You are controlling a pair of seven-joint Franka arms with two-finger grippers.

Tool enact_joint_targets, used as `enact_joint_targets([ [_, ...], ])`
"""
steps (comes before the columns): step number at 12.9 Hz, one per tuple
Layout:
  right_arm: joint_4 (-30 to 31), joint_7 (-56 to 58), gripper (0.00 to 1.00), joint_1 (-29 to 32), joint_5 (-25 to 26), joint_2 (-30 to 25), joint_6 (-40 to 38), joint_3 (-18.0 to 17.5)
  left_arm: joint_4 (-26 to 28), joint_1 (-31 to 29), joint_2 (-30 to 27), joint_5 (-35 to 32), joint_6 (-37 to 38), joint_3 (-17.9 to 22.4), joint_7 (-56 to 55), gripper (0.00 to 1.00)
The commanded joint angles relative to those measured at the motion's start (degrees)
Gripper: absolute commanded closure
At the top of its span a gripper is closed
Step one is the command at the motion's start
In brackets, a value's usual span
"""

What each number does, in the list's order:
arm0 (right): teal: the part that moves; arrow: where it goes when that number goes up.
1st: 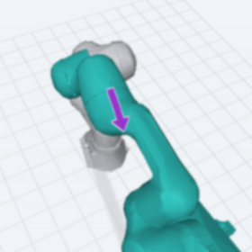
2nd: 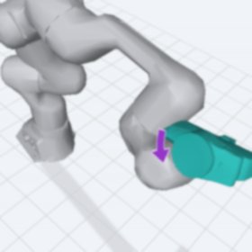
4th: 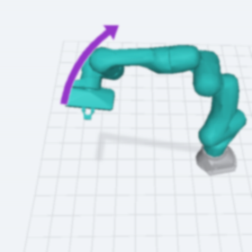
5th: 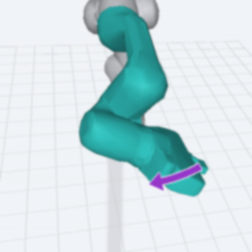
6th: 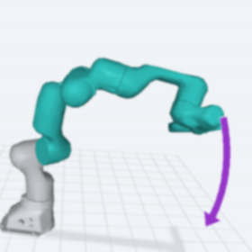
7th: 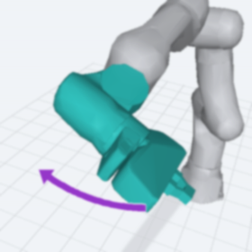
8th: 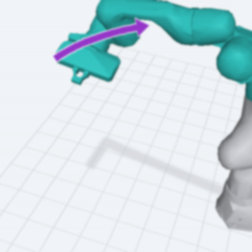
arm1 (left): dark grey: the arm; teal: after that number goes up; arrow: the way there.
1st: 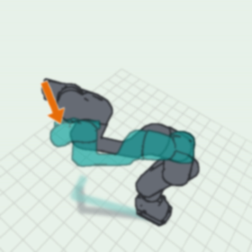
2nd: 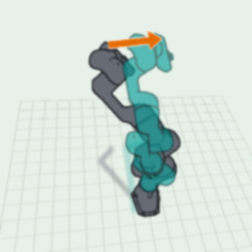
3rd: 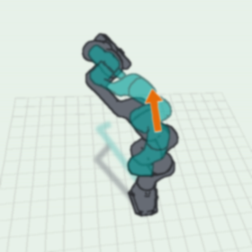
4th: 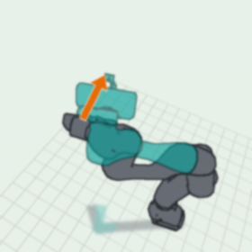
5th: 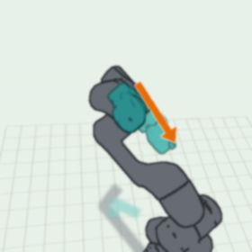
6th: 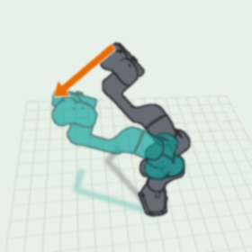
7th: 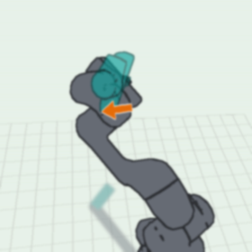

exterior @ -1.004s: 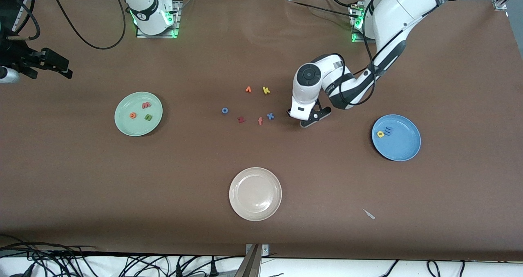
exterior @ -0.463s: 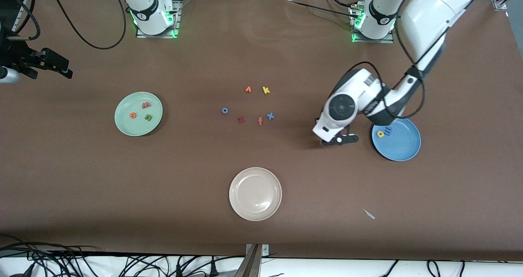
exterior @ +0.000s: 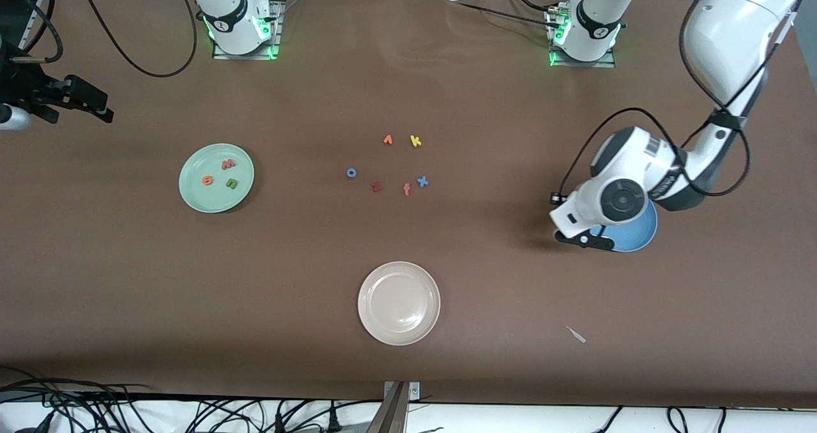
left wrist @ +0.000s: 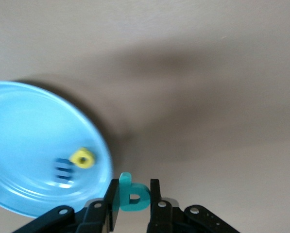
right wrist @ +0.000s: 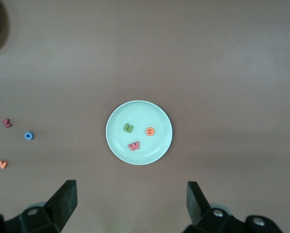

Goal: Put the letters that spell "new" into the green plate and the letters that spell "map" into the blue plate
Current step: 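Carry the teal b to the blue plate and open the left gripper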

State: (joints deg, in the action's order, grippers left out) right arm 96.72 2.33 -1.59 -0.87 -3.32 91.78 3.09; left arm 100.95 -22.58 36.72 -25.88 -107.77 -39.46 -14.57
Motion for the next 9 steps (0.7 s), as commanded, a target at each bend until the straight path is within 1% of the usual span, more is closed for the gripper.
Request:
enact_joint_targets([
  [1,0.1,-0.2,0.00,0.4,0.2,-0.3,0.0,-0.3,0.4,-3.9,-1.3,-0.5,1.1,0.2,12.4,1.00],
  [2,0.1,-0.2,0.00,0.4,0.2,-0.2,0.0,-0.3,0.5,-5.0,-0.9,-1.4,1.1,0.3,15.9,0.97],
  [4,0.1,-0.2,0.00,0.4,0.2,-0.3,0.0,-0.3,0.4,-5.7,0.5,-2.7,1.0,1.6,22.9,0.84],
  [5,0.1,-0.2,0.00,0.4,0.2,-0.2,0.0,-0.3,0.5,-5.6,0.8,-2.7,1.0,2.7,25.4,0.72],
  [6,0.1,-0.2,0.00,0.4,0.2,-0.2,-0.1,-0.3,0.5,-5.5,0.9,-2.8,1.0,3.2,27.4,0.24],
  [7,0.1,-0.2,0.00,0.4,0.1,-0.2,-0.1,-0.3,0.1,-5.5,0.6,-2.7,1.1,3.2,28.4,0.00],
  [9,0.1,-0.2,0.00,0.4,0.1,-0.2,-0.2,-0.2,-1.8,-5.4,0.2,-1.7,1.9,3.2,27.9,0.00],
])
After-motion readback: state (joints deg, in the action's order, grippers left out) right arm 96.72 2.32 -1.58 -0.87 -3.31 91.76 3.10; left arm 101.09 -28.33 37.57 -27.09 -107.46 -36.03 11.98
